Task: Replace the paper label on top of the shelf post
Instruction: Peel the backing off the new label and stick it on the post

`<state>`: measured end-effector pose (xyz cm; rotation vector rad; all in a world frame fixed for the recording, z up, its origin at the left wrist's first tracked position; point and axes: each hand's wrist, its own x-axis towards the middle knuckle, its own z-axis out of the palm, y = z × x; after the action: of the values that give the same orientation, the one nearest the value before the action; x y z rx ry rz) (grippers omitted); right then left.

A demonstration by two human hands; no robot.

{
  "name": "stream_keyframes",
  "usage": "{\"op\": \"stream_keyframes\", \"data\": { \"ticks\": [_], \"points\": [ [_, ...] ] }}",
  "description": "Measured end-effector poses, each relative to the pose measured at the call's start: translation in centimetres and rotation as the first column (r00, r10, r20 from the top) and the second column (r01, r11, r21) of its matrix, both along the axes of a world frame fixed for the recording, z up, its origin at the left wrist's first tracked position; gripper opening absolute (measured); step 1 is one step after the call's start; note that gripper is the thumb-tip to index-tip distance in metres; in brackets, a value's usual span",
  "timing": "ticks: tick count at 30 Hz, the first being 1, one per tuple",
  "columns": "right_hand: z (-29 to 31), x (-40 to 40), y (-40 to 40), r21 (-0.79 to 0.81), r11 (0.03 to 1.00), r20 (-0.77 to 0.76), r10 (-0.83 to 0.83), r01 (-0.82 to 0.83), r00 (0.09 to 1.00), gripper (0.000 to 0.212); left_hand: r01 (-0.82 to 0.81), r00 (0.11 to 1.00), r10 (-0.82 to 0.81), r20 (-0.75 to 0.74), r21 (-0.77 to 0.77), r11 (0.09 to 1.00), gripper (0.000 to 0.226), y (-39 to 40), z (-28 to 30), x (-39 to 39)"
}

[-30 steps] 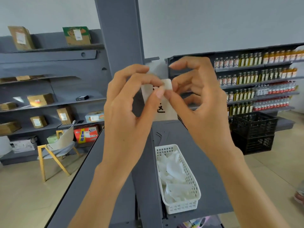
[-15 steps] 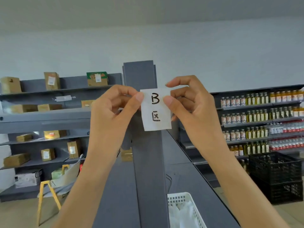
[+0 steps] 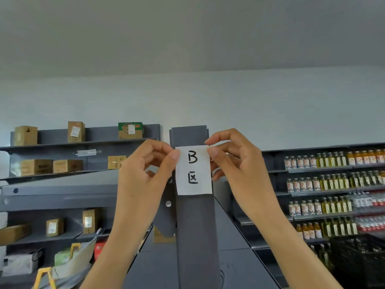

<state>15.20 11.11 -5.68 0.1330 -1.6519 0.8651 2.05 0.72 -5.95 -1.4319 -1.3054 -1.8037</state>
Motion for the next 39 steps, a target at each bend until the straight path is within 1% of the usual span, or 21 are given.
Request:
{"op": "stream_keyframes", "data": {
  "ticks": [4,8,13,17,22,24,26,28,33,39],
  "points": [
    [0.3,0.0,0.2,0.013,0.998,0.016,-0.057,0.057,0.998,0.008,-0.007,1.000,0.007,-0.011,0.007,1.000,0.009,0.2,0.2,-0.3],
    [0.7,-0.1,0.2,0.033,0.990,0.000,-0.140,0.140,0.990,0.008,-0.026,0.999,0.027,-0.025,0.019,0.999,0.009,0.5,0.2,-0.4],
    [1.0,0.0,-0.2,0.108,0.962,-0.007,-0.250,0.250,0.968,0.008,-0.044,0.998,0.044,-0.040,0.018,0.999,0.008,0.6,0.3,-0.4],
    [0.9,0.0,-0.6,0.126,0.959,0.010,-0.256,0.253,0.967,0.012,-0.052,0.998,0.053,-0.037,0.026,0.998,0.012,0.5,0.6,-0.3],
    [1.1,-0.2,-0.7,0.142,0.953,0.034,-0.275,0.268,0.961,0.009,-0.063,0.998,0.064,-0.026,0.014,0.998,0.010,0.4,0.9,-0.5],
    [1.2,-0.2,-0.7,0.180,0.931,0.032,-0.327,0.316,0.945,0.010,-0.075,0.997,0.075,-0.027,0.004,0.997,0.011,0.4,1.1,-0.6],
    [1.3,-0.3,-0.7,0.245,0.884,0.014,-0.414,0.398,0.910,0.011,-0.087,0.996,0.086,-0.038,-0.004,0.996,0.012,0.5,1.2,-0.7],
    [1.3,-0.4,-0.7,0.280,0.849,-0.003,-0.466,0.448,0.885,0.012,-0.096,0.994,0.095,-0.048,-0.004,0.995,0.013,0.6,1.2,-0.7],
    [1.2,-0.5,-0.8,0.321,0.813,-0.001,-0.513,0.486,0.858,0.014,-0.113,0.991,0.113,-0.065,0.011,0.994,0.013,0.7,1.1,-0.7],
    [1.3,-0.7,-0.7,0.352,0.760,-0.039,-0.572,0.547,0.819,0.017,-0.139,0.985,0.142,-0.098,0.041,0.990,0.022,0.6,0.9,-0.4]
  ]
}}
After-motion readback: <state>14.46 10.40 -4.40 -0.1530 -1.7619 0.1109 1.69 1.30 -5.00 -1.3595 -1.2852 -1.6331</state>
